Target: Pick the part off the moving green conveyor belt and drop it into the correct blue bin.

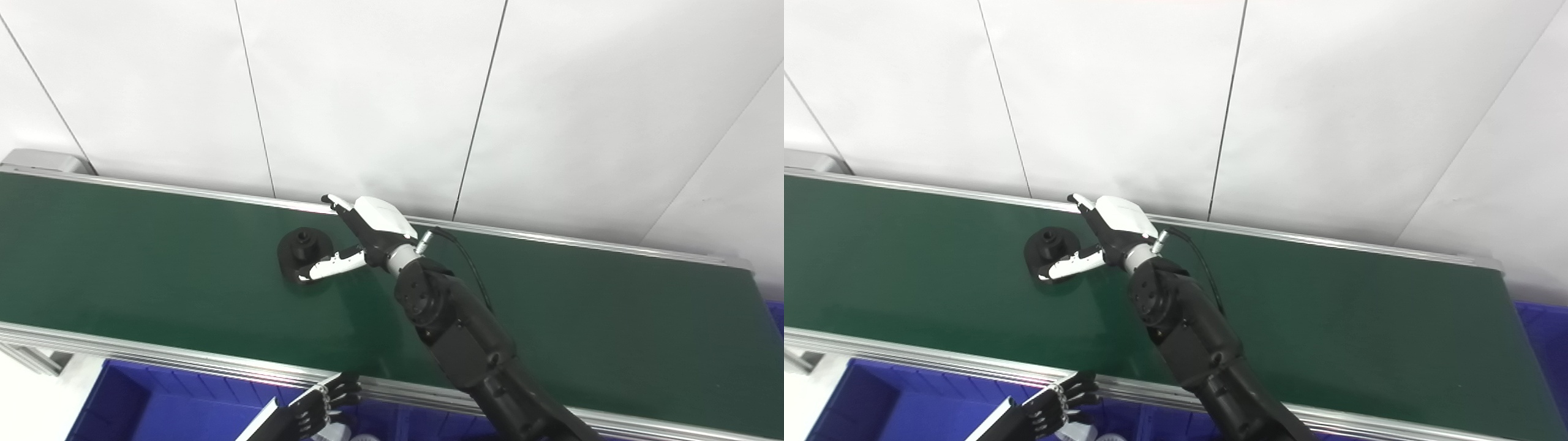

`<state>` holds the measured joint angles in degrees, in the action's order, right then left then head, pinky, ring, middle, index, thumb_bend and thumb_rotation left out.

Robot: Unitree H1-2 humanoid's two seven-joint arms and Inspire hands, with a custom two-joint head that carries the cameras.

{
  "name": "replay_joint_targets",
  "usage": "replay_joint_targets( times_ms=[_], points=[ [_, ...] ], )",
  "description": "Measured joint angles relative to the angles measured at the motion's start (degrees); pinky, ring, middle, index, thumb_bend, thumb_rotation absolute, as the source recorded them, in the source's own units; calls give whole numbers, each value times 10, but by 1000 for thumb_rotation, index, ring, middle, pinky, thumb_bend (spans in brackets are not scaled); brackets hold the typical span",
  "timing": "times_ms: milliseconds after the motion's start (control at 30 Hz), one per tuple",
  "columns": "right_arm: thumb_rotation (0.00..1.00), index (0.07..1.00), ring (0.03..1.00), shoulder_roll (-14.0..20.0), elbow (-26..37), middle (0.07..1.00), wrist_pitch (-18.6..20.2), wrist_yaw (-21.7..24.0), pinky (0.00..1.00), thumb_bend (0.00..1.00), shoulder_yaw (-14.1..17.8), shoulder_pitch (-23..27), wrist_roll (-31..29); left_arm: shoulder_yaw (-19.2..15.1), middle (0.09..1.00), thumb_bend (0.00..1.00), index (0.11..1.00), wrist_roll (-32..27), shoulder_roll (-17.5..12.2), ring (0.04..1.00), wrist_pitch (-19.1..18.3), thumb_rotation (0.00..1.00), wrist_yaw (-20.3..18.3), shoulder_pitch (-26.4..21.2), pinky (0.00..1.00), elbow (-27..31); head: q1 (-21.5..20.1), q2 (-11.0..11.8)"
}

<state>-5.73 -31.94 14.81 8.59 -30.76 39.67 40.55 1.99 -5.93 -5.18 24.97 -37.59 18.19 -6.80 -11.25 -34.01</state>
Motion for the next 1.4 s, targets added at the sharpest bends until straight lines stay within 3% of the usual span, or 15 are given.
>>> replay_joint_targets(
  times_ms=[433,567,600,633,667,700,767,800,900,1033,1300,1400],
  points=[
    [436,952,838,-2,-90,887,-2,-27,768,928,-36,22,12,4,900,704,889,2,1,871,0,628,7,7,777,2,5,-2],
    [349,927,825,-3,-125,867,-13,-57,742,897,-41,35,15,7,902,705,887,7,1,868,0,626,8,8,790,7,8,-4],
    [253,912,813,-3,-134,857,-16,-66,686,853,-40,38,15,7,902,710,884,8,1,868,0,632,8,8,794,9,7,-4],
    [220,907,809,-3,-142,853,-18,-76,667,838,-40,41,14,7,902,711,883,9,1,868,0,634,10,8,796,12,7,-4],
    [149,893,762,-3,-146,813,-19,-82,611,797,-39,41,14,7,904,711,884,9,1,869,0,637,12,8,798,13,7,-4],
    [61,837,627,-3,-149,691,-22,-89,500,714,-37,41,12,7,905,715,886,9,1,873,0,639,13,8,798,13,6,-5],
    [15,701,472,-2,-157,528,-28,-102,386,588,-31,40,9,8,905,721,888,9,1,876,0,642,13,8,789,13,6,-6],
    [5,591,417,-2,-160,461,-32,-111,343,539,-27,39,6,10,905,723,889,9,1,878,0,645,14,8,792,13,6,-7],
    [0,526,395,0,-161,443,-43,-130,305,523,-16,35,-1,13,901,722,885,8,1,878,0,635,16,9,815,13,5,-8],
    [0,521,403,2,-157,497,-47,-140,324,515,-12,29,-9,13,902,715,884,8,0,885,0,632,18,9,823,13,4,-10],
    [0,527,397,17,-139,489,-56,-174,355,515,-21,10,-2,20,907,704,892,12,-4,896,0,644,32,9,824,16,-3,-14],
    [0,537,380,20,-132,481,-57,-183,323,513,-24,3,0,25,902,700,895,12,-7,885,0,645,36,9,820,18,-3,-15]
  ],
)
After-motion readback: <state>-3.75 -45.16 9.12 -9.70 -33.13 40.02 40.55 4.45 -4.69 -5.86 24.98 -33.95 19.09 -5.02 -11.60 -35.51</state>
